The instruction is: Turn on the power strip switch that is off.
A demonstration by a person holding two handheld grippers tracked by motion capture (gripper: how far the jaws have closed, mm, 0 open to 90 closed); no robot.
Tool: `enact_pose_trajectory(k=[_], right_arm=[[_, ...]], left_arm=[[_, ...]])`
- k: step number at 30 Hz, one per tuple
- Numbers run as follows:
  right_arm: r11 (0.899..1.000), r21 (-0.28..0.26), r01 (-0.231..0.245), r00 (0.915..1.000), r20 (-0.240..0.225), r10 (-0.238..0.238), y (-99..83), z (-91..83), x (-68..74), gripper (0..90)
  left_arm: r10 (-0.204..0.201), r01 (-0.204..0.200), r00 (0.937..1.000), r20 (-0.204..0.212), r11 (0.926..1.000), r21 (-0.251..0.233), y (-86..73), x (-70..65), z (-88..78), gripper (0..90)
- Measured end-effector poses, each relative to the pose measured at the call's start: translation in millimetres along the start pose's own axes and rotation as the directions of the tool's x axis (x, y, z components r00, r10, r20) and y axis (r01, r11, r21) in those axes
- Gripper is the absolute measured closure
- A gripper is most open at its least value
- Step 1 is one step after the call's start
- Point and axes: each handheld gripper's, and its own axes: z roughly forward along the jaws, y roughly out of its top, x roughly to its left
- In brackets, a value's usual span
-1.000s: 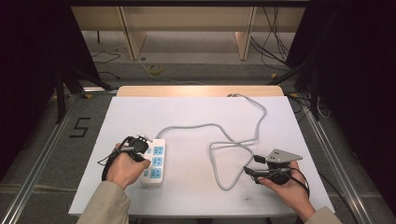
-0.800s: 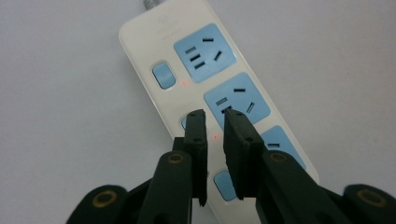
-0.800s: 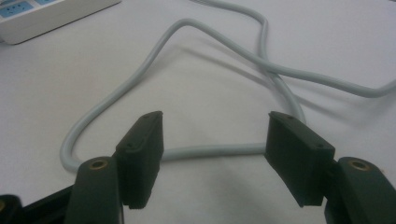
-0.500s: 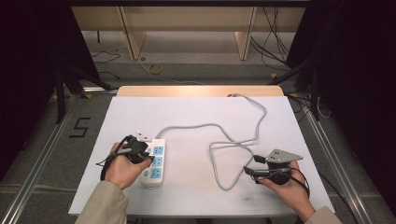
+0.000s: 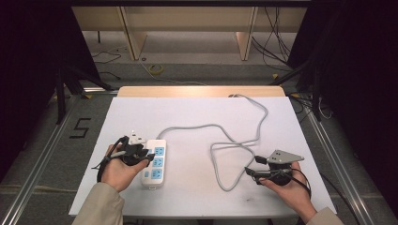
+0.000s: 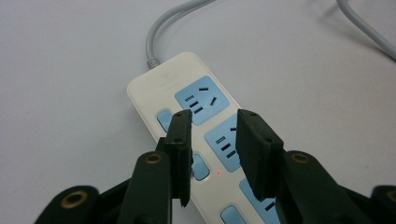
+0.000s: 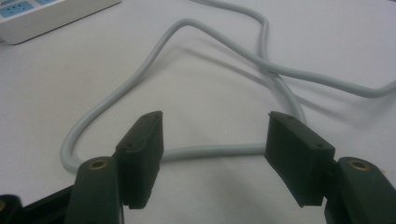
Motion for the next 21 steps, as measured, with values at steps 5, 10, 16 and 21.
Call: enact_pose_trajectory(k=[5, 10, 16, 21], right_arm=[[1.000, -0.001, 0.000, 1.0000, 0.000, 0.000, 0.1, -0.2, -0.1, 37.8], [1.000, -0.001, 0.001, 1.0000, -0.001, -0.001, 0.1, -0.1, 0.1, 37.8], [1.000, 0.000, 0.001, 1.0000, -0.001, -0.001, 0.1, -0.1, 0.3, 37.8], [1.000, -0.002, 0.002, 1.0000, -0.001, -0.002, 0.1, -0.3, 0.3, 37.8]], left_arm=[[0.018, -0.017, 0.9996, 0.020, 0.9985, -0.052, -4.4, 2.3, 0.6, 61.2], [0.033, -0.028, 0.9987, 0.039, 0.9924, -0.120, -8.9, 3.5, 2.5, 57.8], [0.062, -0.047, 0.9947, 0.083, 0.9840, -0.172, -11.7, 2.6, 5.7, 52.7], [0.092, -0.068, 0.9893, 0.113, 0.9763, -0.206, -13.7, 0.8, 8.6, 48.4]])
